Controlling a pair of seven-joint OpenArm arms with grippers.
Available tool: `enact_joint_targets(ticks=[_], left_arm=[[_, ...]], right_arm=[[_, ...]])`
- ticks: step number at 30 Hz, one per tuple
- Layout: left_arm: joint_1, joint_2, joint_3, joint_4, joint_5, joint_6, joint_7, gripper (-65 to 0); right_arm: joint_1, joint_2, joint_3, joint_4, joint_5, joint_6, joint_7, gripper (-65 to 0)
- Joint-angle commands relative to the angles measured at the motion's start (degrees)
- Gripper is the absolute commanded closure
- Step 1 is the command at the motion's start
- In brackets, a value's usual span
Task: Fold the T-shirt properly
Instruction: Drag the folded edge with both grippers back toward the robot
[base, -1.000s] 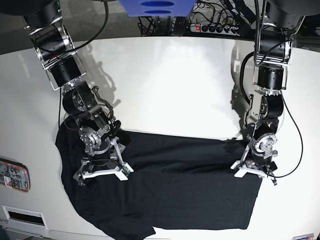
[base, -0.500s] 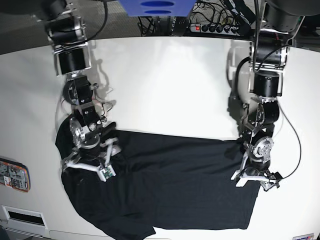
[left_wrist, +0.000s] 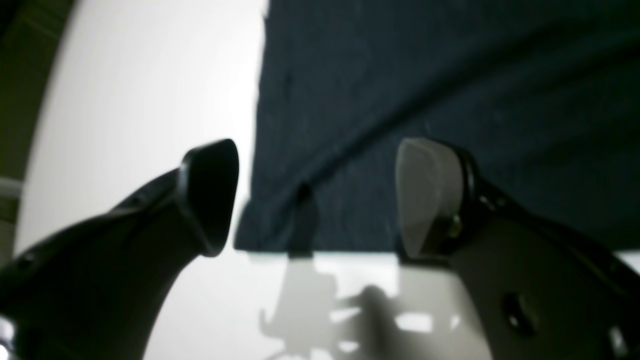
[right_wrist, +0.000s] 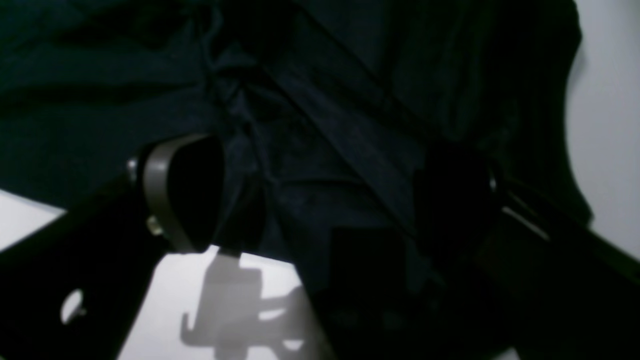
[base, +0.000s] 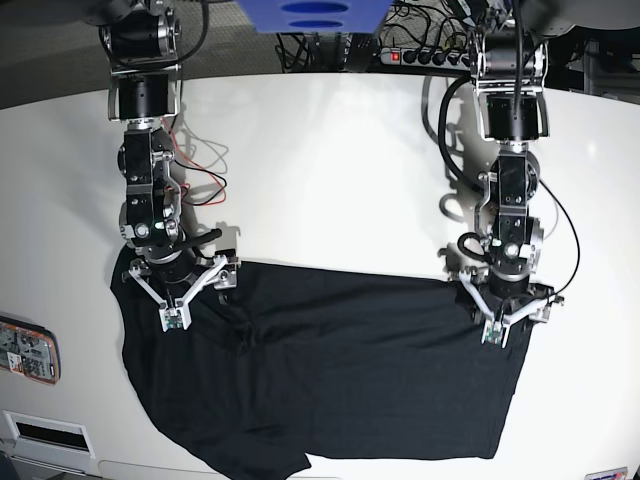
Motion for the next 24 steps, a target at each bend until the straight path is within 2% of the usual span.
enact_joint_targets(ticks=[1, 4, 8, 13, 24], left_arm=[[-1.9, -0.7, -0.1, 1.1, -1.2, 0.6, 0.1, -46.9], [-2.2, -2.1, 0.3, 0.8, -4.5, 0.6, 3.3, -46.7], [-4.2, -4.5, 3.2, -2.1, -9.8, 0.6, 3.3, -46.6], [-7.3, -5.2, 3.1, -7.5, -15.8, 0.6, 3.3, -46.6], [-8.7, -5.2, 3.1, -8.1, -16.4, 0.6, 3.4, -46.5]], right_arm=[[1.2, 0.7, 0.4, 1.2, -0.2, -0.3, 1.2, -59.7], [1.5, 0.7, 0.3, 0.1, -0.2, -0.3, 1.4, -59.7], [1.5, 0.7, 0.4, -3.1, -0.2, -0.3, 1.5, -59.7], [1.4, 0.7, 0.4, -3.5, -0.2, -0.3, 1.5, -59.7], [1.5, 0.6, 0.5, -7.1, -0.1, -0.4, 4.1, -59.6]])
